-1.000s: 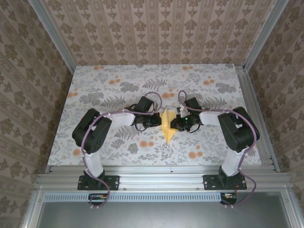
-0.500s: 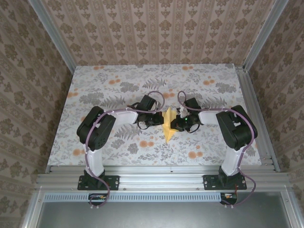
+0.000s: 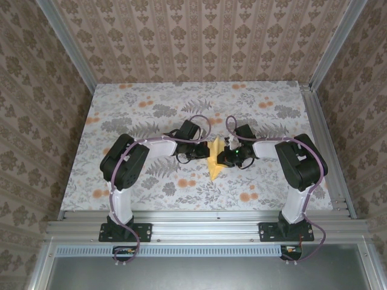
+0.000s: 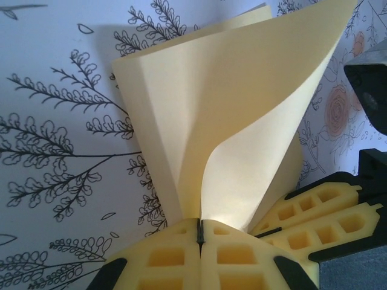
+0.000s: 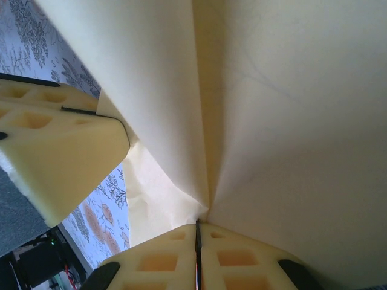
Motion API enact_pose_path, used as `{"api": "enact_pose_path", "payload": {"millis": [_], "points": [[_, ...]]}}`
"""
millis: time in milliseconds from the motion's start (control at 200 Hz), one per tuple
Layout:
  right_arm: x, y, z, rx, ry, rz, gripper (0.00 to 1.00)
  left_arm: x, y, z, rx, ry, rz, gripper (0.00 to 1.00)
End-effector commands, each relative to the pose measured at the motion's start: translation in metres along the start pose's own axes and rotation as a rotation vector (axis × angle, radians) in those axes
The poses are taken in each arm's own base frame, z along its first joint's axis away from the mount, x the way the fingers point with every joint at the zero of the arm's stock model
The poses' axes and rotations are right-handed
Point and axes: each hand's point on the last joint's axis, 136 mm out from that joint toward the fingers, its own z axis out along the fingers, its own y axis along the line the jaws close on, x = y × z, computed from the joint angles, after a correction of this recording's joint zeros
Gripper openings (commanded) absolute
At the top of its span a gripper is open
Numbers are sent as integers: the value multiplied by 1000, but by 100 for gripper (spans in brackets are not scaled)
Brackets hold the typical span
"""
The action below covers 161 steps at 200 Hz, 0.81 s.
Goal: Fold a paper plane with a square sheet of paper (pick it up from the middle)
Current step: Fourth fold the wing at the center of the table.
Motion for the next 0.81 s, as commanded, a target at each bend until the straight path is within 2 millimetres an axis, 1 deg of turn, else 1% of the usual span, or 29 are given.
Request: {"api": "enact_pose_path", "payload": {"millis": [0, 305, 475, 645, 800], "points": [[9, -16, 7, 37, 25, 20, 12, 6, 1, 10, 4, 40, 22, 0], [4, -4, 2, 5, 3, -6, 13, 16, 18, 17, -62, 90, 32, 0], [-2, 7, -7, -20, -23, -15, 18, 19, 25, 18, -96, 109, 43, 0], [-12, 22, -24, -34, -73, -41, 18, 25, 33, 17, -122, 128, 48, 1], [-19, 35, -28, -77, -92, -40, 16, 25, 34, 16, -125, 127, 55, 1]]}}
